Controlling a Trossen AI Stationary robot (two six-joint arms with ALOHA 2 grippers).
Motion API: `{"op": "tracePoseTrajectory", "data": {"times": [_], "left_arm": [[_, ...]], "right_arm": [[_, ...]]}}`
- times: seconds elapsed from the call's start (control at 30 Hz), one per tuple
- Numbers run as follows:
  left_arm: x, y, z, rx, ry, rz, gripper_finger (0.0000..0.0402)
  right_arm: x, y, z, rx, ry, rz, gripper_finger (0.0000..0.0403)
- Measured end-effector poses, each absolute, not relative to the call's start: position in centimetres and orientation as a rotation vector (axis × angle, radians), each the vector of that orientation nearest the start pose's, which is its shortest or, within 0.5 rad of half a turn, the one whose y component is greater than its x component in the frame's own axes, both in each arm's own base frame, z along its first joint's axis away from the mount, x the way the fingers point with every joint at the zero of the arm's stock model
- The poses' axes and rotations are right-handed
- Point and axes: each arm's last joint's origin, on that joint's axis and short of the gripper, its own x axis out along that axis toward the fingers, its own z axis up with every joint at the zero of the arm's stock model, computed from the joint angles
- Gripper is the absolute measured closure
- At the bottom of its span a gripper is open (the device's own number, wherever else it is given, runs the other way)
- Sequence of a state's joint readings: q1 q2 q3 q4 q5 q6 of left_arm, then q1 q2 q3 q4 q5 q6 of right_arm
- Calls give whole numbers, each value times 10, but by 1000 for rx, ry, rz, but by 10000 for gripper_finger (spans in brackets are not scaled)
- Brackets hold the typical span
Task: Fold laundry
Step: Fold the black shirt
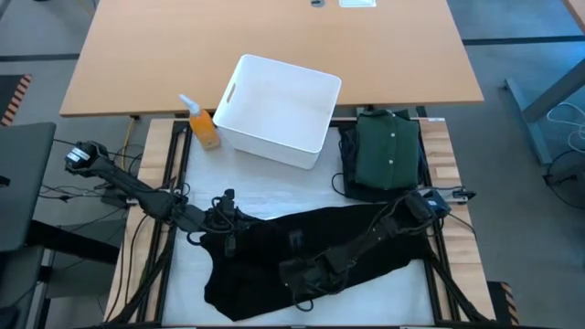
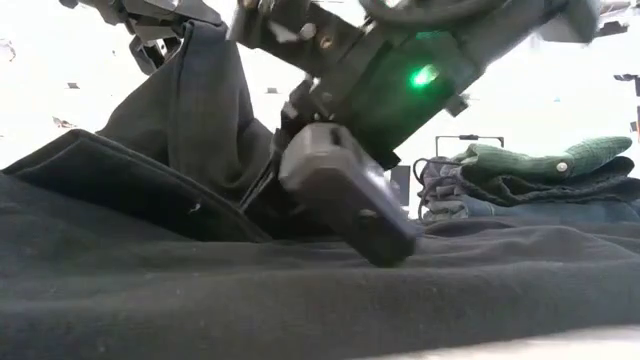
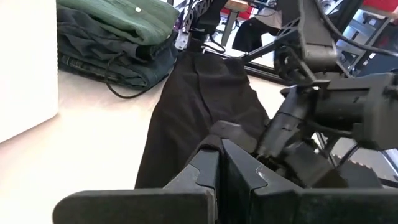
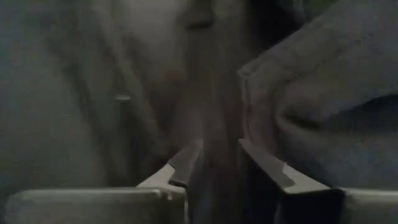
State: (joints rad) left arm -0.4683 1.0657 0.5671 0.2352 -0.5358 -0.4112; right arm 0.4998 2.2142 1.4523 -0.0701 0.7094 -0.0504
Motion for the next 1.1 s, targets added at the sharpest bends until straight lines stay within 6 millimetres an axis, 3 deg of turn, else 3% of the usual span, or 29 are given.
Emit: {"op": "tracePoseTrajectory", "data": {"times": [0.23, 0.43, 0.63, 0.77, 0.93, 1.1], "left_arm": [[208, -89, 245, -283, 221, 115, 401], [208, -89, 245, -282, 221, 114, 401], [208, -89, 245, -283, 219, 113, 401], [208, -89, 246, -289, 214, 110, 401], [208, -89, 246, -303, 216, 106, 401], [208, -89, 245, -312, 230, 86, 401]], "right_arm": [[403, 214, 125, -688, 671, -250, 227], [395, 220, 124, -843, 690, -278, 224], [401, 204, 121, -878, 722, -294, 226], [412, 184, 120, -810, 756, -230, 228], [423, 163, 118, -709, 784, -178, 253], [427, 151, 117, -654, 808, -132, 323]]}}
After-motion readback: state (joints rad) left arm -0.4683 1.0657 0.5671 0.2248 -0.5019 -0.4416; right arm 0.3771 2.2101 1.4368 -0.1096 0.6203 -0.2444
